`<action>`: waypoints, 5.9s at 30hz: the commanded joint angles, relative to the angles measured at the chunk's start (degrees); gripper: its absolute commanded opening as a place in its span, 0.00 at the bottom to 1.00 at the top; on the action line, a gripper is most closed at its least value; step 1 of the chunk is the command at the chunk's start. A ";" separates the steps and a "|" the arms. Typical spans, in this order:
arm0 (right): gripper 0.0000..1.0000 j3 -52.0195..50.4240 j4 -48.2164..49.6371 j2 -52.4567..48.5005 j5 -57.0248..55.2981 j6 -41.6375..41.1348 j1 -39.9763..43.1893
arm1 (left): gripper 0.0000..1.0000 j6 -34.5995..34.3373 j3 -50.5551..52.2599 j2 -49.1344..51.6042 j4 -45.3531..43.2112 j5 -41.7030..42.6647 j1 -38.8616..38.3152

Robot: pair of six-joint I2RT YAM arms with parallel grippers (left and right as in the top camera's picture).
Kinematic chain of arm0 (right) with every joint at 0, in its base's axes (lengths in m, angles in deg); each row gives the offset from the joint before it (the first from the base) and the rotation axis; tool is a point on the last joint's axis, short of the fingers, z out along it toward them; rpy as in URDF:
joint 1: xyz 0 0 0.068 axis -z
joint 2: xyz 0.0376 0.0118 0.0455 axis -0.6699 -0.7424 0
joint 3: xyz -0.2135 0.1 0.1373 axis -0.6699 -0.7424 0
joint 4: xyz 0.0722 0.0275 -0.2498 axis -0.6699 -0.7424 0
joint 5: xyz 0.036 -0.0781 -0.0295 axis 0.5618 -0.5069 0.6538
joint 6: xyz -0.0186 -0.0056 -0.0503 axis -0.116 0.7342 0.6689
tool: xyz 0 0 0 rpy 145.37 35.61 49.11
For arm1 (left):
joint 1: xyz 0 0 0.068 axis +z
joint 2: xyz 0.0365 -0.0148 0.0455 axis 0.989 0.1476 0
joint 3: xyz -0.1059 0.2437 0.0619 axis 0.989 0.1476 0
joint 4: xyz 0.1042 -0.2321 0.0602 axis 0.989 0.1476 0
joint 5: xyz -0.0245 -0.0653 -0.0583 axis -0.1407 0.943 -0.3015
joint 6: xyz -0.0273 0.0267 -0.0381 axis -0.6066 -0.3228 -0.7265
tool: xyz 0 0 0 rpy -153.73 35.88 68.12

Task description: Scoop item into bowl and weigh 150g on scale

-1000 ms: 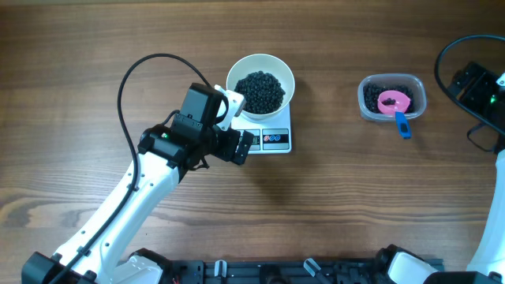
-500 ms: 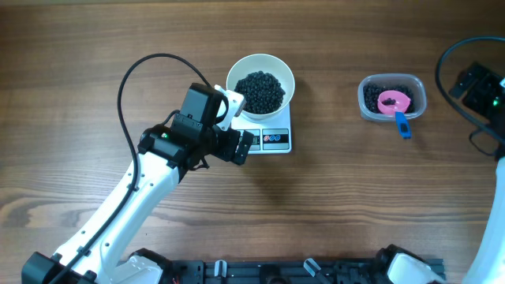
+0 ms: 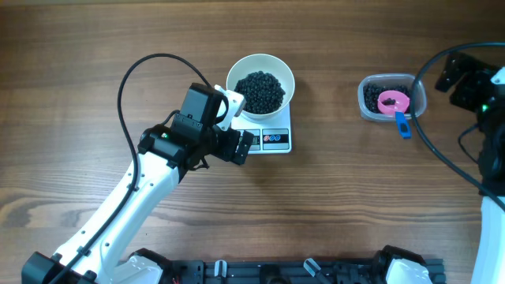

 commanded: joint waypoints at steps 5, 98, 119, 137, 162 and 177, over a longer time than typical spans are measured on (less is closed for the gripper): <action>1.00 -0.50 0.72 4.46 -3.02 1.20 -4.24 | 1.00 0.46 -0.87 -0.52 -0.15 0.70 0.26; 1.00 -74.84 38.66 62.77 -1.14 11.43 -14.91 | 1.00 0.46 -0.87 -0.52 -0.15 0.70 0.26; 1.00 -74.84 38.66 62.79 -1.14 8.44 -14.91 | 1.00 0.46 -0.87 -0.52 -0.17 0.70 0.26; 1.00 -74.84 38.73 62.75 -1.14 8.09 -14.91 | 1.00 0.46 -0.87 -0.52 -0.15 0.72 0.26; 1.00 -74.84 38.73 62.75 -1.14 8.09 -14.91 | 1.00 0.46 -0.87 -0.52 -0.15 0.70 0.26; 1.00 -74.84 38.73 62.75 -1.14 8.09 -14.91 | 1.00 0.46 -0.87 -0.52 -0.15 0.72 0.26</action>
